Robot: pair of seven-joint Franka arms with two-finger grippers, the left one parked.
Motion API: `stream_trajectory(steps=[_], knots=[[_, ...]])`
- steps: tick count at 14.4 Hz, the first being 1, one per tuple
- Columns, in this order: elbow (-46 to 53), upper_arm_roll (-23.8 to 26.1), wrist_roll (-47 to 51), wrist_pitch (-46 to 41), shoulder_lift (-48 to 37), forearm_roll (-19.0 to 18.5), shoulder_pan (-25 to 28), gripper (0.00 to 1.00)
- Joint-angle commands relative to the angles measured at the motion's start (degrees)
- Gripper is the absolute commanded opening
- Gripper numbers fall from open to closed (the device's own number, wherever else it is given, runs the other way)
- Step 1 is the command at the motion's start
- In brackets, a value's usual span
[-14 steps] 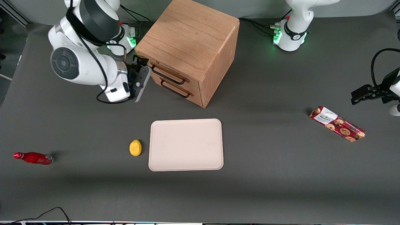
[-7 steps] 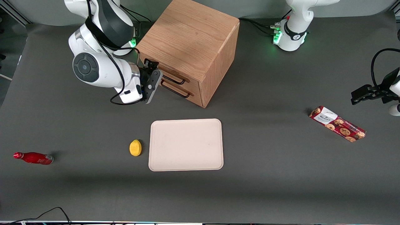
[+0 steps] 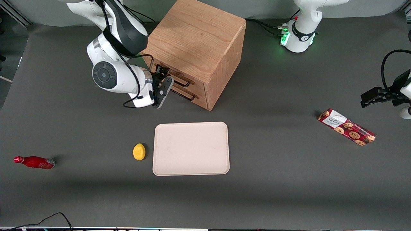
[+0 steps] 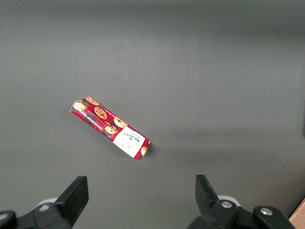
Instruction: Open upper drawer
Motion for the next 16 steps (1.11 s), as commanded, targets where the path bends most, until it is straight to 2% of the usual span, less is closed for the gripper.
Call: stream_trajectory(steps=[1, 8, 16], knots=[[-1.7, 0.1, 1.6, 2.7, 0.0, 1.3, 1.0, 1.00], [-4.6, 0.3, 3.2, 6.3, 0.1, 1.3, 2.0, 1.00], [-3.6, -0.7, 2.9, 8.4, 2.2, -5.0, 0.7, 1.00]])
